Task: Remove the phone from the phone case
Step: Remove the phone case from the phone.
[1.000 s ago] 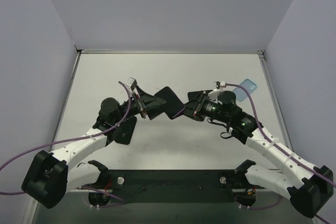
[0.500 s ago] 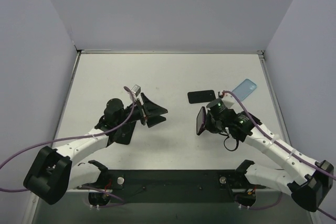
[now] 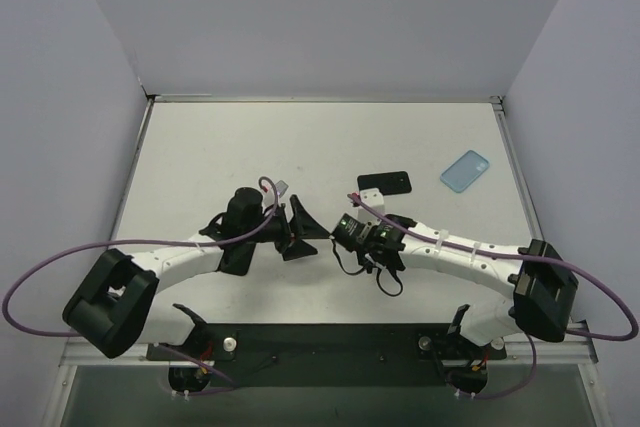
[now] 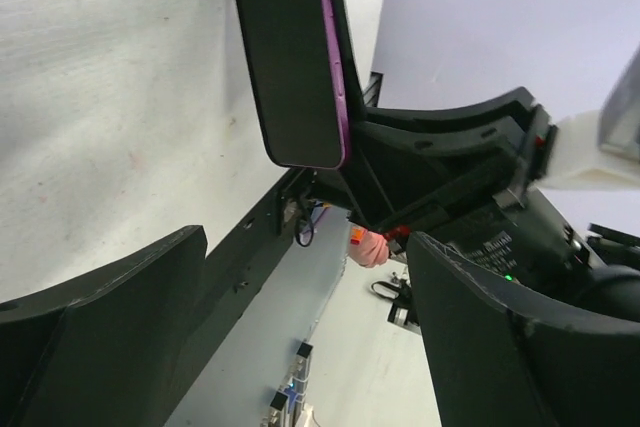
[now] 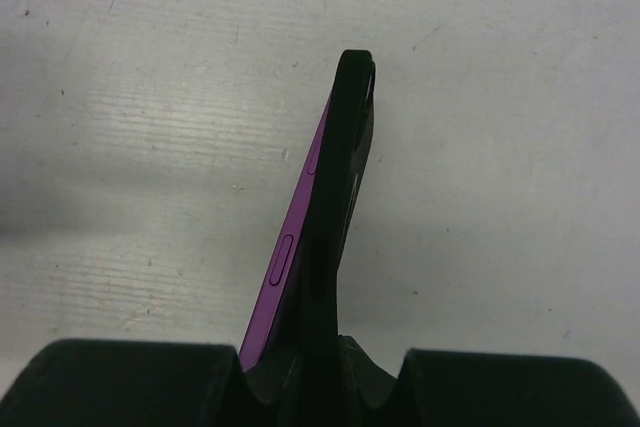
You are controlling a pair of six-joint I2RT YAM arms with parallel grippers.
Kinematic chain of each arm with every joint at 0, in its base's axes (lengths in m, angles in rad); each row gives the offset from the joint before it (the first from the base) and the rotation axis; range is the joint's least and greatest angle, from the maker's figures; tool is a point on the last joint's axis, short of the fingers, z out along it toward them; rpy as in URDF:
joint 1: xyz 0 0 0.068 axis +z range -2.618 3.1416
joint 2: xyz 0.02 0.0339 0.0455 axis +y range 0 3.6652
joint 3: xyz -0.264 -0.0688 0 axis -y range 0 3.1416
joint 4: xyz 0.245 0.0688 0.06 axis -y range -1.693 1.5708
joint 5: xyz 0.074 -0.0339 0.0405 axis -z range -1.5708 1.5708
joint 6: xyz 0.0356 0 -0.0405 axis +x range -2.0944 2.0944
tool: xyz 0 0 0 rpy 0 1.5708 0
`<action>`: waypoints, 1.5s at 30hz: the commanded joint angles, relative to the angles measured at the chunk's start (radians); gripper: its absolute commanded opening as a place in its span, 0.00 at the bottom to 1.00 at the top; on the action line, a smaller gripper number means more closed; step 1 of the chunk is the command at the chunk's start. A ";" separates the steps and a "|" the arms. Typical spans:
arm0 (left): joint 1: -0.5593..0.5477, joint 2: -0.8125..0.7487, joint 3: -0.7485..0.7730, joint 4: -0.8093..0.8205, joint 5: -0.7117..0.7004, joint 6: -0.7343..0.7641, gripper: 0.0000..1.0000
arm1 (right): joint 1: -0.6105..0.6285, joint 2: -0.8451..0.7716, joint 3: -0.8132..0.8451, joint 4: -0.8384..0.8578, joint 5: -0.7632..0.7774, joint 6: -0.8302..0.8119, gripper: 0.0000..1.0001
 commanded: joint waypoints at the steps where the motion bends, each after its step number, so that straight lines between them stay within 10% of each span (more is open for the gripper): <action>1: -0.030 0.084 0.004 0.114 -0.013 0.064 0.93 | 0.018 0.060 -0.006 0.097 -0.066 -0.034 0.00; 8: -0.073 0.329 -0.063 0.530 0.011 -0.031 0.94 | 0.014 0.057 -0.065 0.203 -0.154 -0.053 0.00; 17: -0.142 0.405 -0.005 0.590 -0.021 -0.012 0.85 | -0.005 0.048 -0.095 0.255 -0.232 -0.068 0.00; 45: -0.213 0.356 0.259 -0.216 -0.308 0.321 0.66 | -0.043 0.118 -0.088 0.381 -0.444 -0.077 0.00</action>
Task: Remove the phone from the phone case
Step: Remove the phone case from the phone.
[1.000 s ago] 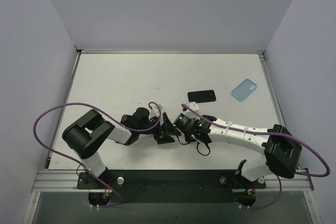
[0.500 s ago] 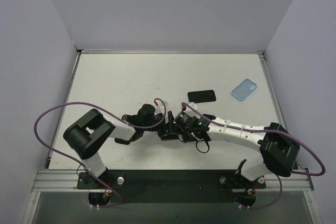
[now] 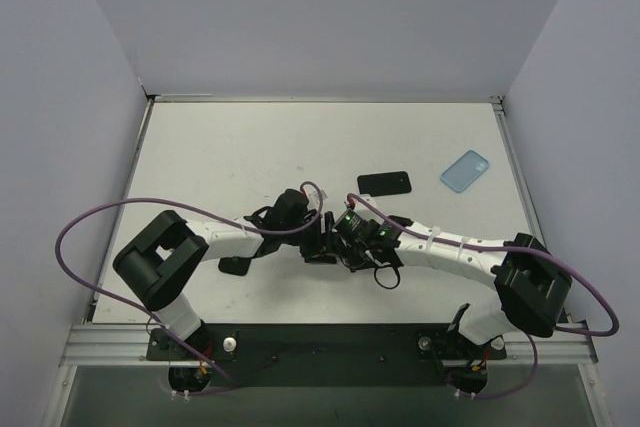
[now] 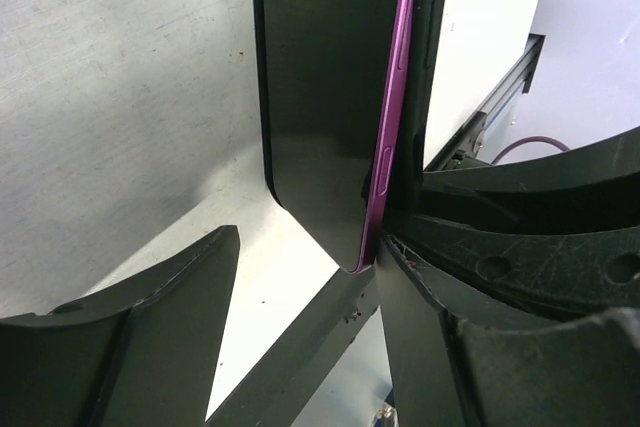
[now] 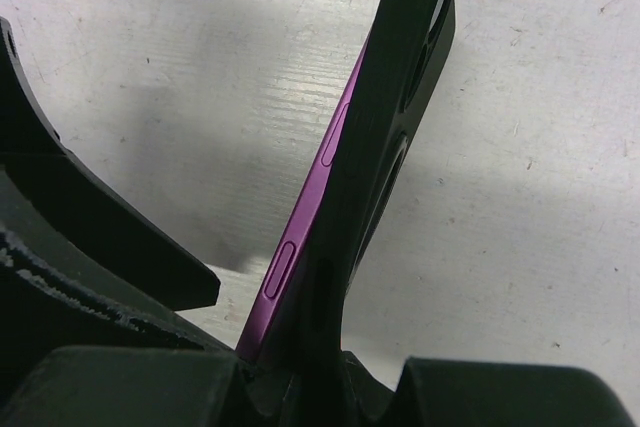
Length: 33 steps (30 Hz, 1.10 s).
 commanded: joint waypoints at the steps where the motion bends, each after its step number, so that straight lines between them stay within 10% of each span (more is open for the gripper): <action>1: -0.022 0.007 0.066 -0.137 -0.164 0.057 0.65 | 0.014 0.046 0.016 0.104 -0.172 0.001 0.00; 21: -0.090 0.094 0.220 -0.437 -0.352 0.129 0.26 | -0.011 -0.032 0.005 0.167 -0.290 0.056 0.00; 26: -0.090 0.053 0.215 -0.422 -0.329 0.118 0.00 | -0.021 -0.061 -0.004 0.136 -0.272 0.060 0.00; 33: -0.044 -0.119 0.227 -0.483 -0.286 0.135 0.00 | -0.040 -0.144 -0.042 0.036 -0.197 -0.004 0.00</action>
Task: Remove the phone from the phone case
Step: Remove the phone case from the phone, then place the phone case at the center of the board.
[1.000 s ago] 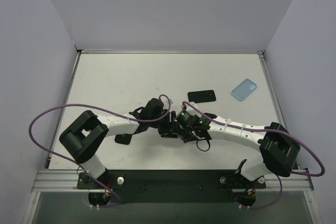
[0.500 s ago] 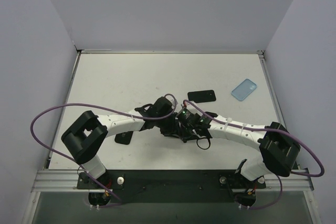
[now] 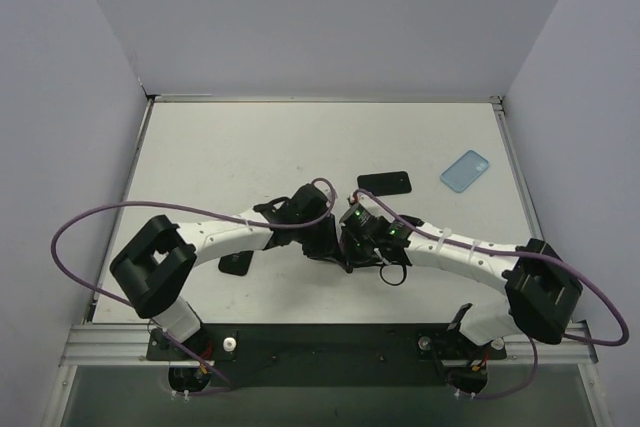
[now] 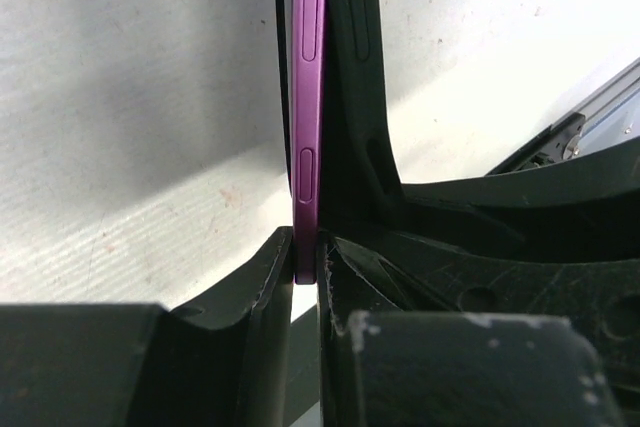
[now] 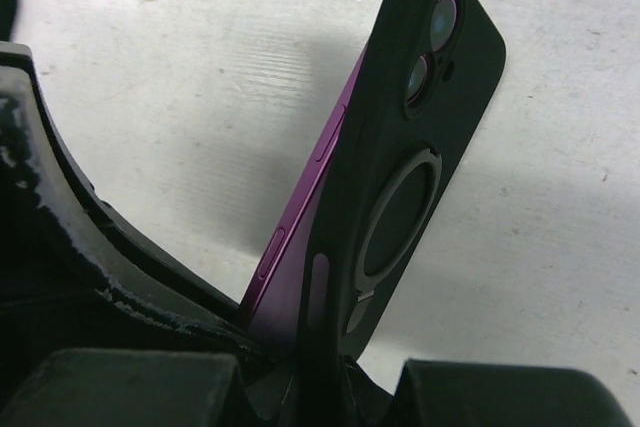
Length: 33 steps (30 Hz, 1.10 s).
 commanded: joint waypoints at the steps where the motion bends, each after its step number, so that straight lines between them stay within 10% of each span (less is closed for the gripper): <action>1: 0.058 -0.112 0.002 -0.047 -0.045 0.020 0.00 | 0.006 -0.142 -0.023 -0.039 -0.065 -0.032 0.00; 8: 0.182 -0.190 -0.001 -0.085 0.176 0.123 0.00 | -0.038 -0.288 -0.046 -0.140 -0.050 -0.130 0.00; 24: 0.233 -0.284 0.074 -0.251 0.068 0.168 0.00 | -0.078 -0.221 0.154 -0.369 0.124 -0.052 0.00; 33: 0.272 -0.190 0.139 -0.183 0.121 0.195 0.00 | -0.419 -0.327 0.123 -0.299 0.026 -0.037 0.00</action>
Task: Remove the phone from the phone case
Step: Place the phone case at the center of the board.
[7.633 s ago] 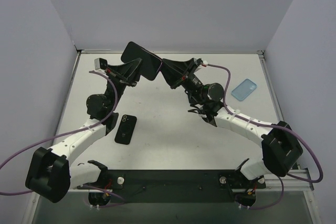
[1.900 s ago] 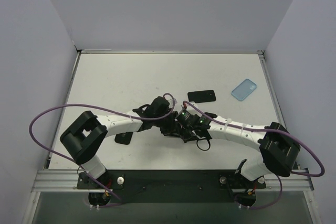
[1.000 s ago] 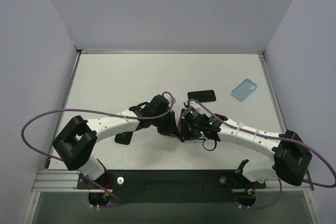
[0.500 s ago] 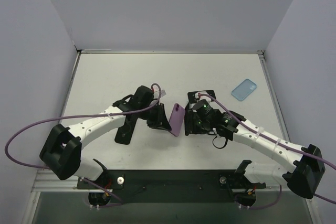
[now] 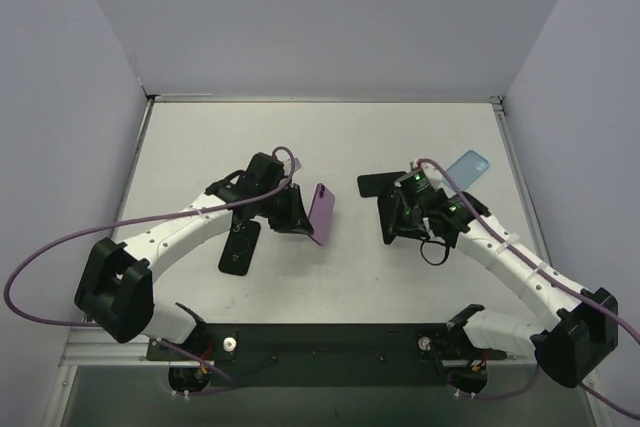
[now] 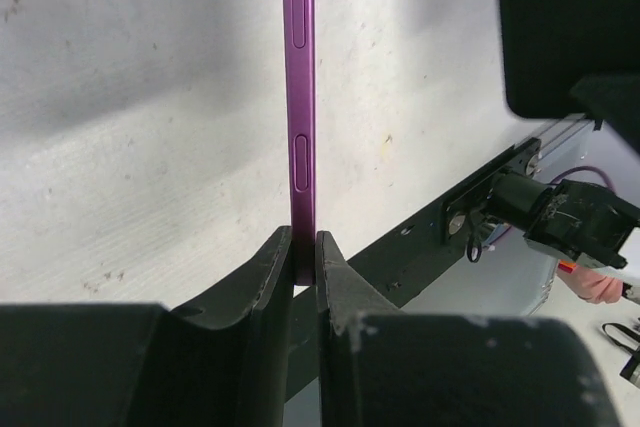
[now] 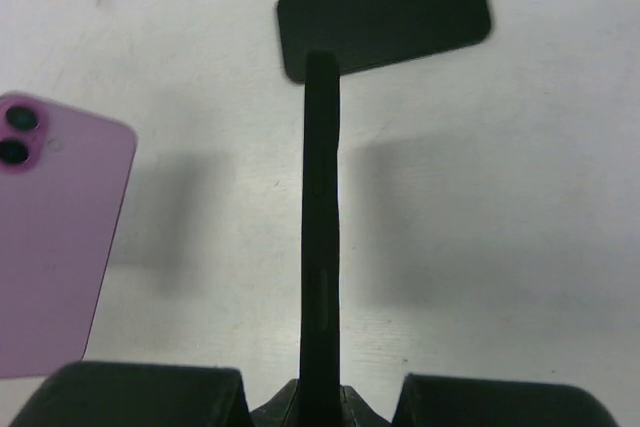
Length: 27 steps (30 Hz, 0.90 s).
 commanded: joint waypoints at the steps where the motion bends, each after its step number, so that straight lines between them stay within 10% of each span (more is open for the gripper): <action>1: 0.053 0.057 0.110 0.110 0.076 0.034 0.00 | -0.232 -0.105 -0.027 0.050 -0.072 0.029 0.00; 9: 0.150 0.330 0.257 0.289 0.277 0.028 0.00 | -0.810 -0.136 -0.173 0.329 -0.342 0.137 0.00; 17: 0.211 0.536 0.364 0.406 0.394 -0.012 0.00 | -1.022 0.056 -0.184 0.521 -0.388 0.178 0.00; 27: 0.227 0.682 0.475 0.390 0.357 -0.029 0.05 | -1.073 0.119 -0.236 0.423 -0.304 0.191 0.62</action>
